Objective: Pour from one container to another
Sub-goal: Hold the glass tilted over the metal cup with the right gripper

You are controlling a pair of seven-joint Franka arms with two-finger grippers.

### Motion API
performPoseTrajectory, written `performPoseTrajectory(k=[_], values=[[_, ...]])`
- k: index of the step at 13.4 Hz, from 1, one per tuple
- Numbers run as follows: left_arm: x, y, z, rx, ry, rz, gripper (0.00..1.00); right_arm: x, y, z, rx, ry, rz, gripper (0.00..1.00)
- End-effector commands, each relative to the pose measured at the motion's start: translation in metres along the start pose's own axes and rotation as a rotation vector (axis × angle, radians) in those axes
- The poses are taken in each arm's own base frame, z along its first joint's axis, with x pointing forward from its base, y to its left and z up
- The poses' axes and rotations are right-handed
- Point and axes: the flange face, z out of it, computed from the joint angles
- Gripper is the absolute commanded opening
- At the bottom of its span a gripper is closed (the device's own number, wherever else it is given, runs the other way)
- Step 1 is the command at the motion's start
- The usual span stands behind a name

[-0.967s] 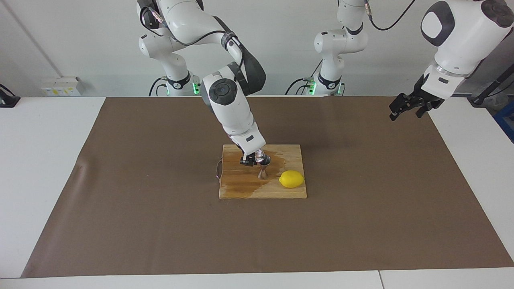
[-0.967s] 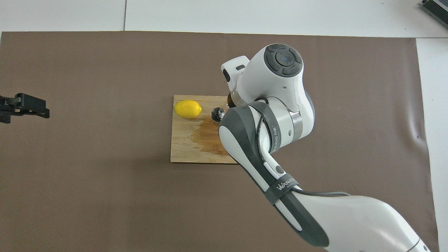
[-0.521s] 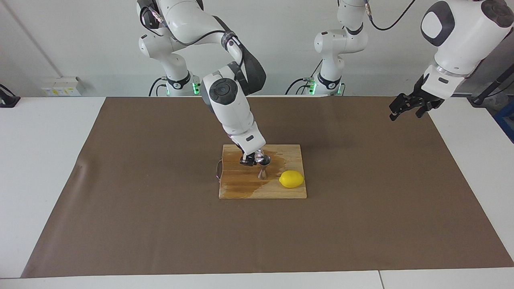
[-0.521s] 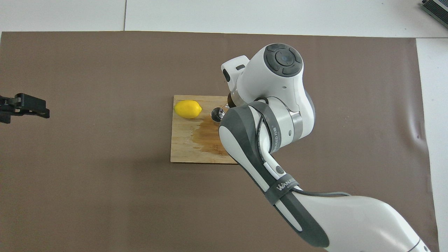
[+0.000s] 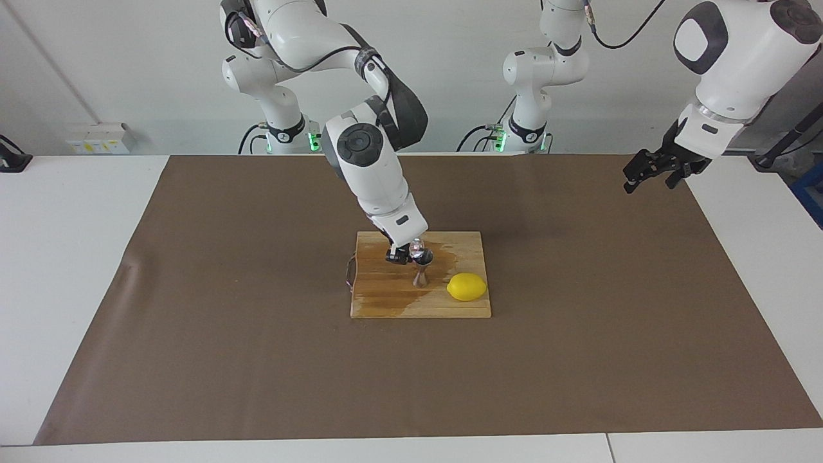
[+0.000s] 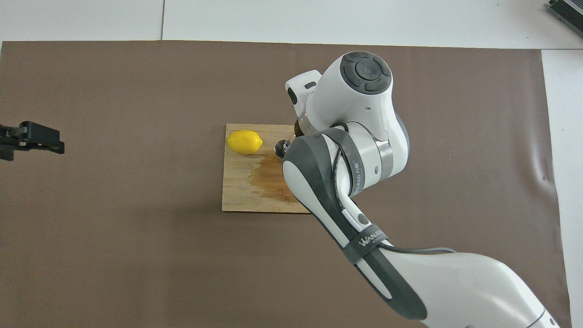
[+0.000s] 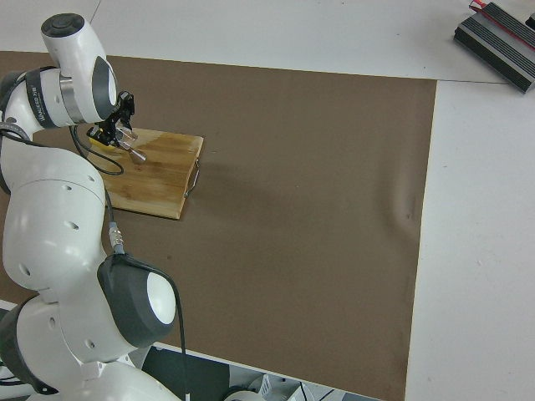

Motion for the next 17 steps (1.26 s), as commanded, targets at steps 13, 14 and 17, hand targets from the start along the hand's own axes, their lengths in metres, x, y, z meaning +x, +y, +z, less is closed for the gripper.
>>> performPoseTrajectory(k=[13, 14, 17], values=[[-0.004, -0.001, 0.0, 0.015, -0.005, -0.009, 1.0, 0.01, -0.001, -0.003, -0.02, -0.037, 0.004, 0.0], [-0.004, -0.001, 0.0, 0.015, -0.005, -0.009, 1.0, 0.011, -0.001, -0.003, -0.02, -0.034, 0.003, 0.0], [-0.004, -0.002, 0.0, 0.015, -0.005, -0.01, 1.0, 0.007, 0.006, -0.011, -0.017, 0.014, 0.03, 0.0]])
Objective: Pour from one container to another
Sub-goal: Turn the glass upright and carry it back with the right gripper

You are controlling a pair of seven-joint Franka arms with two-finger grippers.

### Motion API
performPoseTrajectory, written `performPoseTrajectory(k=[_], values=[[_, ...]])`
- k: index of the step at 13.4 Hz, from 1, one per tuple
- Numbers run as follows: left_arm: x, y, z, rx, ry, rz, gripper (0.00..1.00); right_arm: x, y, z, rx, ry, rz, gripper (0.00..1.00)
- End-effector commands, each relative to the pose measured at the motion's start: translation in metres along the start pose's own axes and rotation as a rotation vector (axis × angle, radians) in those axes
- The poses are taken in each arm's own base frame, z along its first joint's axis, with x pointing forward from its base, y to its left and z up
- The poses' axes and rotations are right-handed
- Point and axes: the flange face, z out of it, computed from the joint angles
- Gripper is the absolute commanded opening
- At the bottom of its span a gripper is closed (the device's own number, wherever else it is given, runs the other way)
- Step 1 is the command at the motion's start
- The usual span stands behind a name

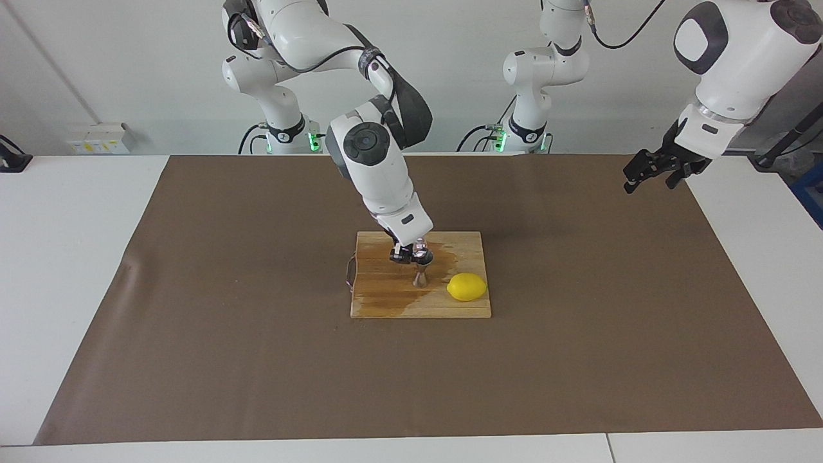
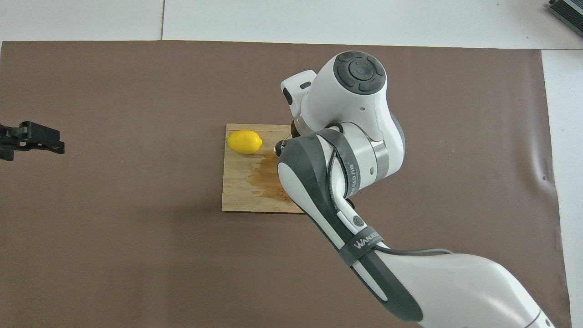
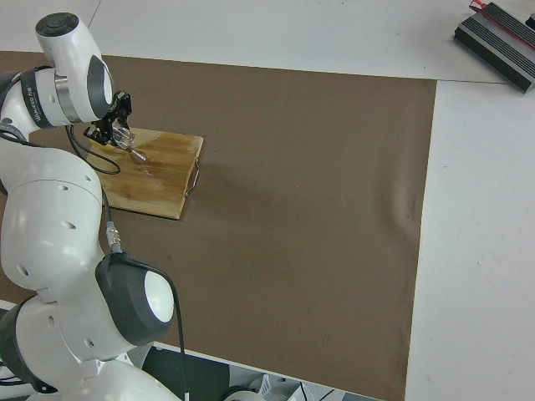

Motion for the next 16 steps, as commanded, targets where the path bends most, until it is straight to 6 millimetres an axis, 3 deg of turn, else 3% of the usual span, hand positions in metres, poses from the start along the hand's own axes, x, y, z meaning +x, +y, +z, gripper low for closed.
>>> performPoseTrajectory(k=[1, 5, 7, 10, 12, 16], values=[[-0.004, -0.001, 0.0, 0.015, -0.003, -0.009, 1.0, -0.006, 0.015, -0.013, 0.001, 0.05, 0.051, 0.0], [-0.004, -0.001, 0.0, 0.015, -0.005, -0.009, 1.0, -0.037, 0.046, -0.052, -0.001, 0.217, 0.066, 0.0], [-0.004, -0.001, 0.0, 0.015, -0.005, -0.009, 1.0, -0.068, 0.064, -0.068, -0.021, 0.29, 0.038, 0.0], [-0.004, -0.001, 0.0, 0.015, -0.005, -0.009, 1.0, -0.141, 0.099, -0.075, -0.028, 0.39, 0.005, 0.0], [-0.004, -0.001, 0.0, 0.015, -0.005, -0.009, 1.0, -0.194, 0.114, -0.069, -0.038, 0.44, -0.016, 0.0], [-0.004, -0.001, 0.0, 0.015, -0.005, -0.009, 1.0, -0.302, 0.123, -0.036, 0.0, 0.552, -0.062, 0.0]])
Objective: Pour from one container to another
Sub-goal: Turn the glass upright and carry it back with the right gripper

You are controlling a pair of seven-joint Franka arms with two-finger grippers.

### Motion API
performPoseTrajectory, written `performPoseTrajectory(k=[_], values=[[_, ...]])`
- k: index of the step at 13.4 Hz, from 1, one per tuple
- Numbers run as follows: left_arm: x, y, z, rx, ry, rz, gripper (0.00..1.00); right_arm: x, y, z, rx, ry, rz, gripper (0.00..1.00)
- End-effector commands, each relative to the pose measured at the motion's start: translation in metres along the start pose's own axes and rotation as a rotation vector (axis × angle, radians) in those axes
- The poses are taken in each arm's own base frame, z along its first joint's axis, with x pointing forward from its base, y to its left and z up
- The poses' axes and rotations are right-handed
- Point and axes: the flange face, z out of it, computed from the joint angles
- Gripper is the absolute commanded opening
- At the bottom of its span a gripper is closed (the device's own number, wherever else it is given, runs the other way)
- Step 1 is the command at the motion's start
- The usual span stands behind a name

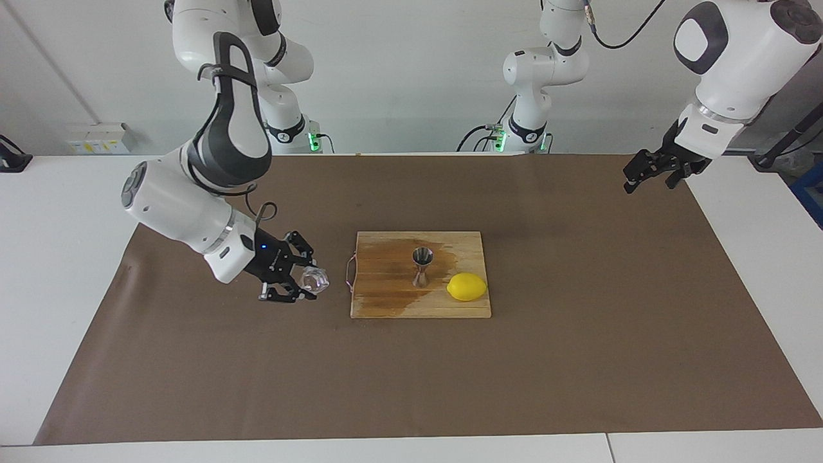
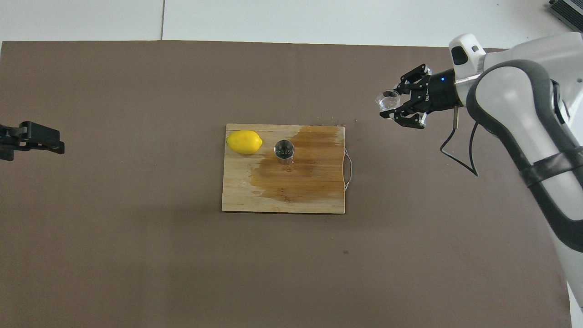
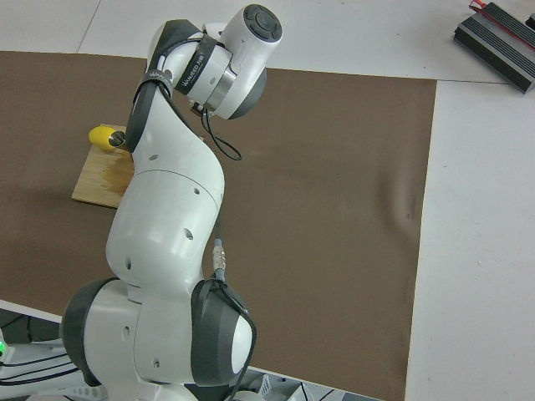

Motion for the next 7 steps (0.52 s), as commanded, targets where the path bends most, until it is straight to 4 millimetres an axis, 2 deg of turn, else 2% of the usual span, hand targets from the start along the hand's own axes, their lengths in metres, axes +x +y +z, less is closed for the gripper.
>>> performPoseTrajectory(k=[1, 4, 6, 7], values=[[-0.004, -0.001, 0.0, 0.015, -0.005, -0.009, 1.0, -0.068, -0.02, -0.008, 0.026, 0.111, -0.029, 0.0], [-0.004, -0.001, 0.0, 0.015, -0.005, -0.009, 1.0, -0.149, -0.032, -0.009, 0.1, 0.226, -0.071, 0.0], [-0.004, -0.002, 0.0, 0.015, -0.005, -0.01, 1.0, -0.192, -0.035, -0.002, 0.152, 0.294, -0.136, 0.0], [-0.004, -0.001, 0.0, 0.015, -0.005, -0.009, 1.0, -0.207, -0.036, 0.001, 0.172, 0.309, -0.157, 0.0]])
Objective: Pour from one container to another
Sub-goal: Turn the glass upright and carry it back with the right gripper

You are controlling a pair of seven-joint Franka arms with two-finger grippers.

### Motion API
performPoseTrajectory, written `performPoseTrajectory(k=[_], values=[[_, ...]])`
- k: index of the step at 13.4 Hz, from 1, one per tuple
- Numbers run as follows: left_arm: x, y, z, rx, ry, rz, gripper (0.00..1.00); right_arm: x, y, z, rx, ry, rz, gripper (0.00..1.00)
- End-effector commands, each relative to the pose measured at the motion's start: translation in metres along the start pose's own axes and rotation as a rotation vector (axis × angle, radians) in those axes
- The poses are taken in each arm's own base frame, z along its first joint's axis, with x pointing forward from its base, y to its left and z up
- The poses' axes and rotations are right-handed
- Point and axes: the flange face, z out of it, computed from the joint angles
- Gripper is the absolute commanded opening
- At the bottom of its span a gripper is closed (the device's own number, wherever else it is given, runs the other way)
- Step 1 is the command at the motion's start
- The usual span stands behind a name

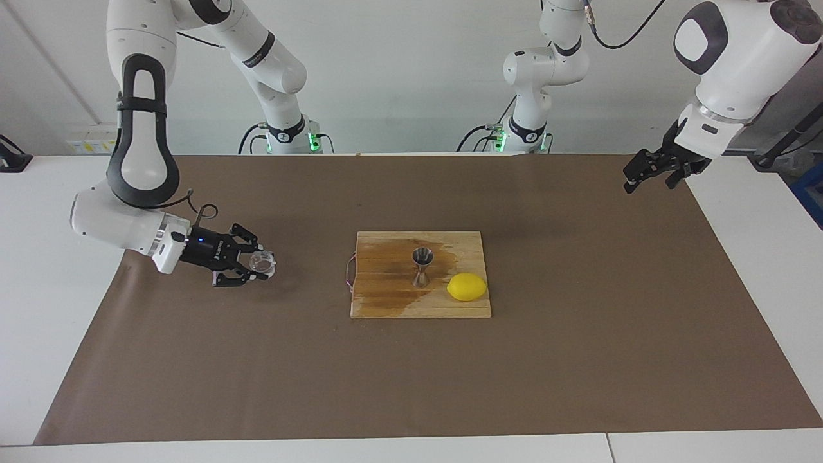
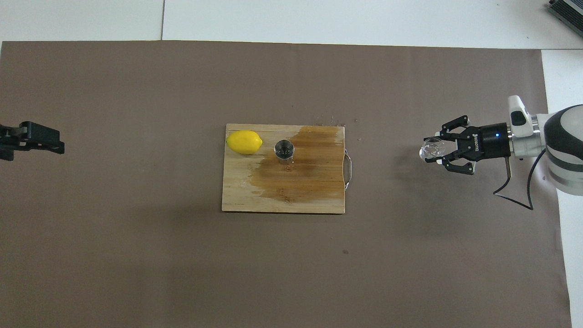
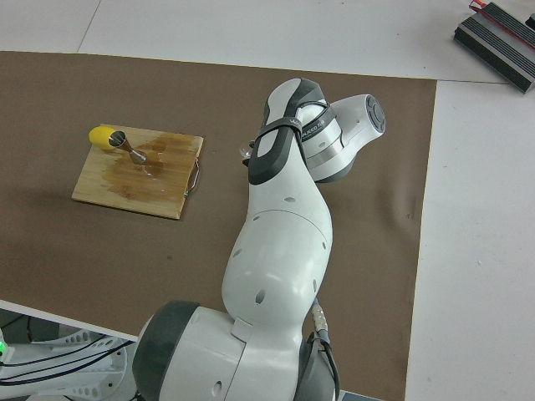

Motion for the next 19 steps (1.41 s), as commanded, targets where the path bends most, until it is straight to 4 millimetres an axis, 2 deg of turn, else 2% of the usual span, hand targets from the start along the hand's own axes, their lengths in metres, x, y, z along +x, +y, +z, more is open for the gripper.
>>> performPoseTrajectory(k=[1, 3, 4, 6, 9, 11, 15, 16, 18, 19], values=[[-0.004, -0.002, 0.0, 0.015, -0.004, -0.01, 1.0, -0.032, -0.005, 0.004, 0.045, 0.084, -0.06, 0.0], [-0.004, -0.002, 0.0, 0.015, -0.004, -0.01, 1.0, -0.057, -0.012, -0.004, 0.066, 0.113, -0.07, 0.0], [-0.004, -0.002, 0.0, 0.015, -0.004, -0.01, 1.0, -0.062, -0.014, -0.012, 0.061, 0.122, -0.064, 0.0], [-0.004, -0.001, 0.0, 0.015, -0.003, -0.009, 1.0, -0.072, -0.012, -0.032, 0.014, 0.115, -0.052, 0.0], [-0.004, -0.001, 0.0, 0.015, -0.005, -0.009, 1.0, -0.089, 0.002, -0.047, -0.026, 0.124, -0.034, 0.0], [-0.004, -0.001, 0.0, 0.015, -0.005, -0.009, 1.0, -0.098, 0.01, -0.052, -0.037, 0.113, -0.016, 0.0], [-0.004, -0.001, 0.0, 0.015, -0.005, -0.009, 1.0, -0.104, 0.026, -0.05, -0.089, 0.105, -0.007, 0.03], [-0.004, -0.002, 0.0, 0.015, -0.004, -0.01, 1.0, -0.105, 0.027, -0.049, -0.098, 0.1, -0.005, 0.07], [-0.004, -0.001, 0.0, 0.015, -0.005, -0.009, 1.0, -0.11, 0.026, -0.043, -0.104, 0.088, 0.001, 0.25], [-0.004, -0.002, 0.0, 0.015, -0.004, -0.01, 1.0, -0.112, 0.026, -0.041, -0.106, 0.077, -0.002, 0.29]])
